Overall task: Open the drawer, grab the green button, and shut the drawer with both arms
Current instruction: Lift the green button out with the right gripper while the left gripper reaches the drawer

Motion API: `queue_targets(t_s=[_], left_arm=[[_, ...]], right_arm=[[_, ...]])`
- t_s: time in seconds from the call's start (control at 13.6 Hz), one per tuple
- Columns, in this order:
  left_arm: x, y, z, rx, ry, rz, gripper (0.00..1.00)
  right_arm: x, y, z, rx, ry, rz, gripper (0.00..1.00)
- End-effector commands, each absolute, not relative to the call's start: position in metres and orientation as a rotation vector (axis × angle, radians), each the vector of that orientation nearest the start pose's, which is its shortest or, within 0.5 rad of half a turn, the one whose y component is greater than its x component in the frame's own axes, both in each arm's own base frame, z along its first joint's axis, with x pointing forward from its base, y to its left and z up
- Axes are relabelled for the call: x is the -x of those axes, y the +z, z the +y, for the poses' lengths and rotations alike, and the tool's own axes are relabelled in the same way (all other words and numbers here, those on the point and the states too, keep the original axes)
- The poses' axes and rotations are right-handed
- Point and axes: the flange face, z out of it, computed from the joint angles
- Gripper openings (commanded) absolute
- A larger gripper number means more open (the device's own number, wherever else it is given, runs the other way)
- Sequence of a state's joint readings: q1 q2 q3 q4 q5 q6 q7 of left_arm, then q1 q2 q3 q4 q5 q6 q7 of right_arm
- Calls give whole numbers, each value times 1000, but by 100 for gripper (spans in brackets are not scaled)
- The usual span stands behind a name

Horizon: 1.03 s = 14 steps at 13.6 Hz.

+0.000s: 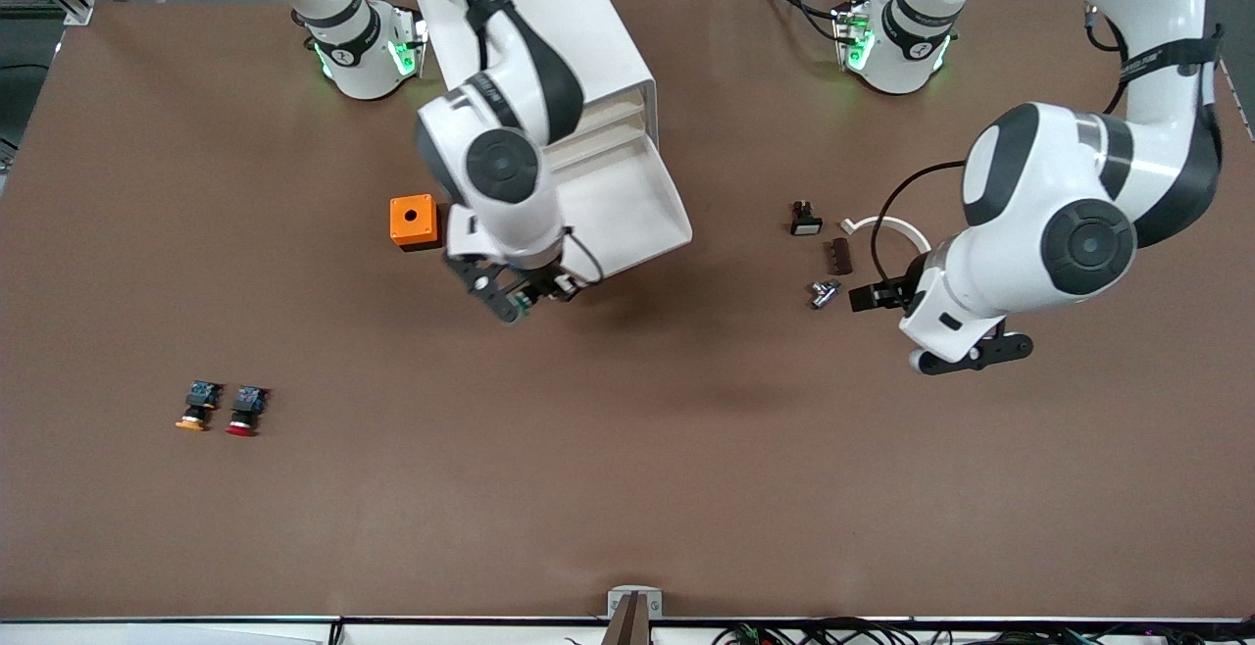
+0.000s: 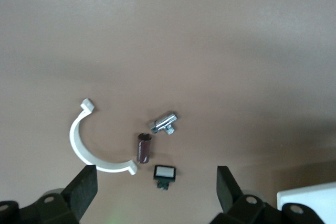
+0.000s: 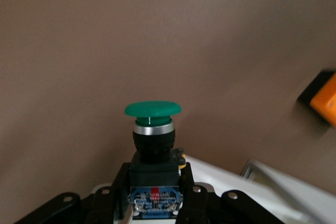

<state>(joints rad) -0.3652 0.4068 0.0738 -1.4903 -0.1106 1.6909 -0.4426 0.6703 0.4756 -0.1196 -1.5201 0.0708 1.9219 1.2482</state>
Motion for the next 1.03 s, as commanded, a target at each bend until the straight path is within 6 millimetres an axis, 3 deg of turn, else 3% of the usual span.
queue_targets(t_s=[0.0,0.22,0.44,0.73,0.96], left_arm=[[-627,398,-240,3101,262,-288,100],[-624,366,-281,3127,223,-244,100],[-608,338,-335,3112,183,-363,100],[-584,298,-399,3137,171,-535,100],[-564,263,-442,3173,133,-575,100]], right_arm=[[-597,401,316,3036,97,930,0],[-617,396,274,3084,93,768,0],[-632,386,235,3106,91,634,1],[-634,332,185,3107,30,515,1],[-637,302,134,3121,-10,371,1]])
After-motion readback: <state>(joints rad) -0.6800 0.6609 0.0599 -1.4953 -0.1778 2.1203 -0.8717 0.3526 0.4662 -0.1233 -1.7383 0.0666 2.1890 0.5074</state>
